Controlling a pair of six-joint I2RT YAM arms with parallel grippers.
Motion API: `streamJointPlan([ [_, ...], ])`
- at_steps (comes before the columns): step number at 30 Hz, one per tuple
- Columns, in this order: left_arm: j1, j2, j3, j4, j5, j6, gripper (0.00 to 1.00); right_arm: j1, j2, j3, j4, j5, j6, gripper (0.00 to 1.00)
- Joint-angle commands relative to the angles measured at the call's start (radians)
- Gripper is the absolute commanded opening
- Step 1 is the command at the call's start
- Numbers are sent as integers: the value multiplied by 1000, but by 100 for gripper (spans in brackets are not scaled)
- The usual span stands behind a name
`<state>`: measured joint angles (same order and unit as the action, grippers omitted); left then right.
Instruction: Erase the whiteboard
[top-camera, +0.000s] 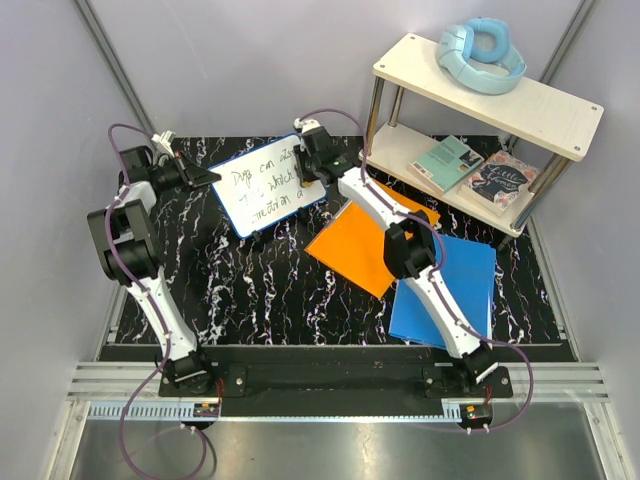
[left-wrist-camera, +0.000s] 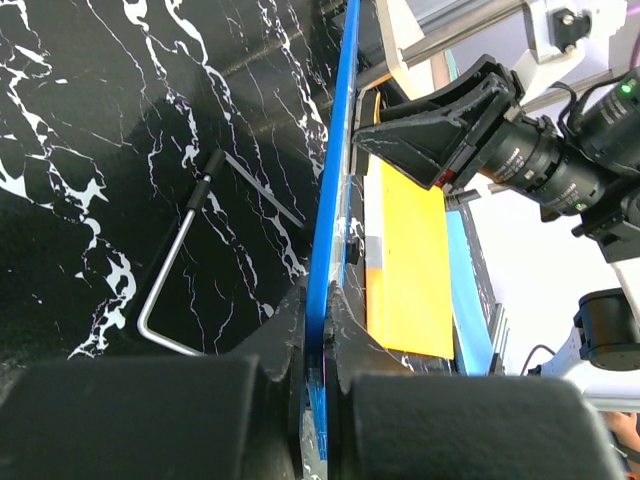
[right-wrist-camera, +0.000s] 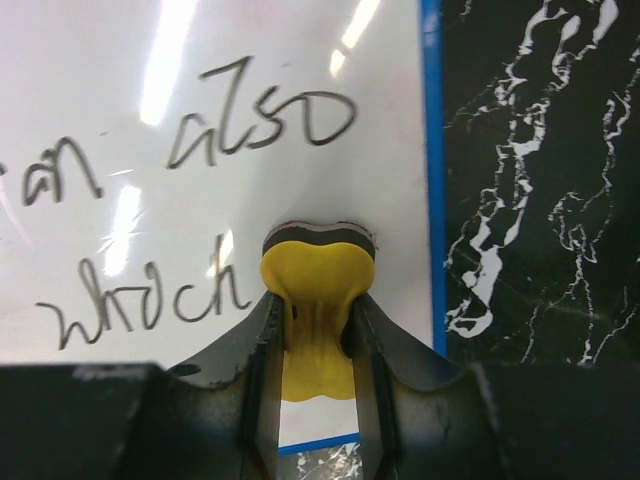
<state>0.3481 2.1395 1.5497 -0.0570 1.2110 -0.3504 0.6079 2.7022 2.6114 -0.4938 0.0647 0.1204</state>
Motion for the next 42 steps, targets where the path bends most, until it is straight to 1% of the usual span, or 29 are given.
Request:
streamJointPlan([
  [1,-15,-29,-22,-78,-79,152,0,104,33,41,-20,-33,-30,0],
  [6,-31,-62,-33,-130,-99,215,0,191,28,-5,-40,-9,-44,0],
  [11,-58,-116,-59,-175,-131,301,0,259,41,32,-55,-5,-44,0],
  [14,-66,-139,-79,-187,-148,326,0,308,56,67,-52,9,-60,0],
  [17,-73,-165,-94,-198,-168,344,0,351,79,102,-49,49,-99,0],
  [23,-89,-211,-97,-259,-211,450,0,397,100,110,3,127,-163,0],
  [28,-92,-242,-106,-319,-249,536,0,388,99,113,37,253,-142,0],
  [33,-92,-256,-106,-371,-275,593,0,320,58,96,43,279,-41,0],
  [42,-93,-293,-132,-425,-294,669,0,198,-15,29,52,311,64,0],
])
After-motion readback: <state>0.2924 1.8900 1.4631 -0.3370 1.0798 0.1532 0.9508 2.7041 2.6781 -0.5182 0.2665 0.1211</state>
